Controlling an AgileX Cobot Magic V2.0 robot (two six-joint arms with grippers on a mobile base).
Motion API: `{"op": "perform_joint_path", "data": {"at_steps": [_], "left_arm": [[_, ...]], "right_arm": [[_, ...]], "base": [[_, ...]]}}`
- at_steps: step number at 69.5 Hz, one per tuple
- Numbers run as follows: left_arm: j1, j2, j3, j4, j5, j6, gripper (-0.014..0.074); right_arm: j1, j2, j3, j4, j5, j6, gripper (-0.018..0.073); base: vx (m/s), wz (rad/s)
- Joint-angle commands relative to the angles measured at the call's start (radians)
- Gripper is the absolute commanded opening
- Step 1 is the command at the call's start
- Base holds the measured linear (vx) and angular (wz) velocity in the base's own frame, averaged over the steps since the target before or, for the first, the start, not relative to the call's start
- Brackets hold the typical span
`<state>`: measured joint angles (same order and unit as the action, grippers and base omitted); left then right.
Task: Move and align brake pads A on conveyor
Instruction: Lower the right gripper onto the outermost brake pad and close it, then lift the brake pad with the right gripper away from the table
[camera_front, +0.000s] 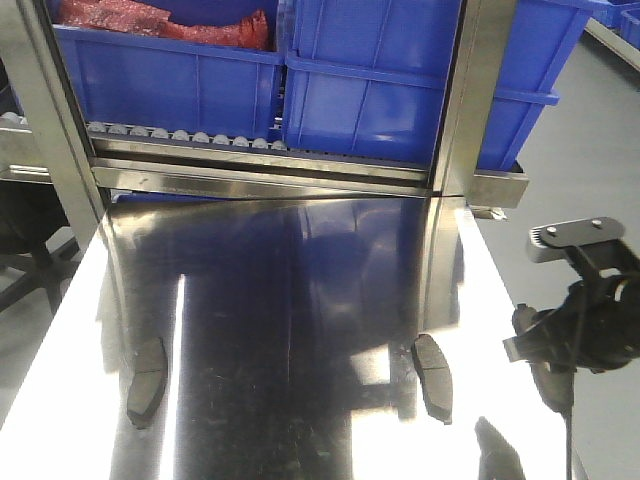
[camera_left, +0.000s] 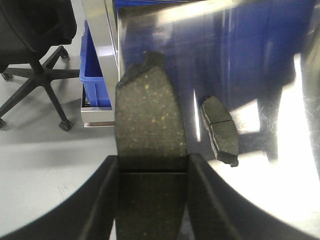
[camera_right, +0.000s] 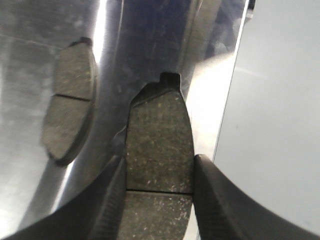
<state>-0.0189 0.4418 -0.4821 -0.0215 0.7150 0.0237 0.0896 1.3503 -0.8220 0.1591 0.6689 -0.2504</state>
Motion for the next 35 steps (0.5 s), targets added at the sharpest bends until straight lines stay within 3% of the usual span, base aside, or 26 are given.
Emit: {"op": "perform_joint_path", "data": {"at_steps": [1, 35], "left_arm": [[-0.007, 0.005, -0.029, -0.004, -0.084, 0.0, 0.0122], [-0.007, 0.005, -0.029, -0.004, -0.084, 0.0, 0.0122]], "right_arm": [[-0.002, -0.123, 0.015, 0.036, -0.065, -0.012, 0.0069], [-0.002, -0.629, 0.321, 0.053, -0.189, -0.042, 0.0069]], "base": [[0.0, 0.0], [0.0, 0.0]]}}
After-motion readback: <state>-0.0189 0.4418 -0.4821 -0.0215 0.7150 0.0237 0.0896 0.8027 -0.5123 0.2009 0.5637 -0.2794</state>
